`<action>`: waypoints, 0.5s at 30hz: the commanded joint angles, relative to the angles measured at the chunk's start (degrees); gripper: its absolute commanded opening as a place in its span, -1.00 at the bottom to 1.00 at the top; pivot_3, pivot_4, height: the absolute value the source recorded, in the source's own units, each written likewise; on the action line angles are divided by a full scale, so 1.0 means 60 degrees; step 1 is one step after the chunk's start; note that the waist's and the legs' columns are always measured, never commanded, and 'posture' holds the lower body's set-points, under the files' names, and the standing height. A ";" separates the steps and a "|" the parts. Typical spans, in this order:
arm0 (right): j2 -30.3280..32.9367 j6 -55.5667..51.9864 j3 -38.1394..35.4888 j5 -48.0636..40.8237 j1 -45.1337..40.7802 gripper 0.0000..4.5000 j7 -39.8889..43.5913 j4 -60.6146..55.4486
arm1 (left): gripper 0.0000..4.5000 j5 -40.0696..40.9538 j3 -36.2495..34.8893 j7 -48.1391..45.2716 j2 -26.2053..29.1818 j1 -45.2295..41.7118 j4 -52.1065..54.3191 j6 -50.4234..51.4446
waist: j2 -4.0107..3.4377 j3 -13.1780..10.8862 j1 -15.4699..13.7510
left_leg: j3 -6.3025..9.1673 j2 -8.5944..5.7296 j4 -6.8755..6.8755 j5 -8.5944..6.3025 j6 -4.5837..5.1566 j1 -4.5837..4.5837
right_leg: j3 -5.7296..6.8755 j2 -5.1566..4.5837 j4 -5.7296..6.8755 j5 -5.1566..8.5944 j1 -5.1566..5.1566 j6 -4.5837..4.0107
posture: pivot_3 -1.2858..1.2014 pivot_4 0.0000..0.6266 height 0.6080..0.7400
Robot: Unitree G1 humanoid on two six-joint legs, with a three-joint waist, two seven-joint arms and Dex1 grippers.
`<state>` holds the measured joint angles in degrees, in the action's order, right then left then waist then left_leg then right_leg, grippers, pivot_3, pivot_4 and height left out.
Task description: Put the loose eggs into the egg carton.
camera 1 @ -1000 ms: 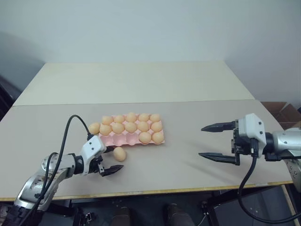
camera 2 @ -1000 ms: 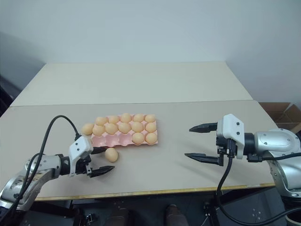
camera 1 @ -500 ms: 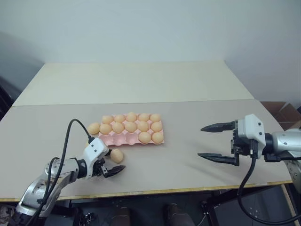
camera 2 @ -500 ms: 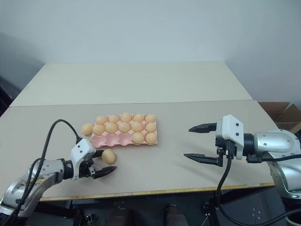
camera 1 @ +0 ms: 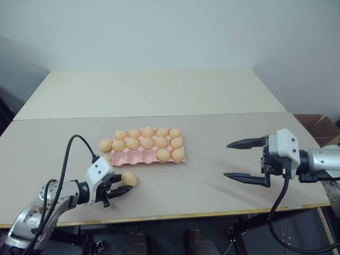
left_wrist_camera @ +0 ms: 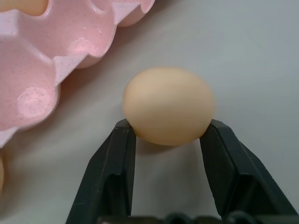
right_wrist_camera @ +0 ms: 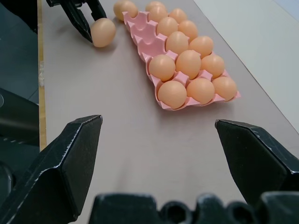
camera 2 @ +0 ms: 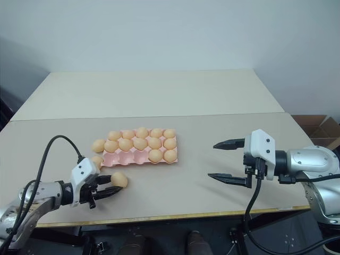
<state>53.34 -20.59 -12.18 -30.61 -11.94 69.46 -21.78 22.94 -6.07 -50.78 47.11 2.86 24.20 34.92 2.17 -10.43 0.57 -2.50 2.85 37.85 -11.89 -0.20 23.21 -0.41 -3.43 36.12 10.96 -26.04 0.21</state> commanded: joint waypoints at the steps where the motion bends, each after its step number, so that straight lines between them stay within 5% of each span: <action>1: 0.0039 0.0088 -0.0306 -0.0199 0.0027 1.00 -0.0145 -0.0269 | -0.12 0.0671 -0.0892 -0.0948 0.0291 0.0151 0.0370 -0.0770 | 0.0001 0.0001 0.0007 | -0.0001 0.0000 0.0000 0.0000 0.0000 0.0000 | 0.0000 0.0000 0.0000 0.0003 -0.0001 -0.0004 | 0.03 -0.52 1.00; 7: 0.0010 0.0087 -0.0261 -0.0221 0.0041 1.00 -0.0303 -0.0351 | -0.12 0.1639 -0.1758 -0.1785 0.0375 -0.0216 0.0084 -0.1181 | 0.0002 0.0001 0.0000 | -0.0009 0.0000 0.0000 0.0000 0.0000 -0.0002 | -0.0005 -0.0002 0.0000 0.0004 -0.0001 -0.0007 | 0.03 -0.52 1.00; 15: -0.0063 0.0124 -0.0149 -0.0188 -0.0101 1.00 -0.0443 -0.0316 | -0.12 0.0099 0.0460 -0.0441 -0.0912 -0.3213 -0.1803 -0.1517 | 0.0017 0.0013 -0.0182 | -0.0017 -0.0010 0.0004 0.0000 0.0001 -0.0002 | -0.0016 0.0002 -0.0011 -0.0035 0.0015 0.0059 | 0.03 -0.52 1.00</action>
<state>52.87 -20.59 -12.01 -30.63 -11.79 67.27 -22.38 25.79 -5.83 -54.65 42.46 -13.92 14.64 27.41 2.27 -10.35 -0.52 -2.60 2.79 37.88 -11.89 -0.20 23.22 -0.52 -3.42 36.04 10.73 -25.95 0.60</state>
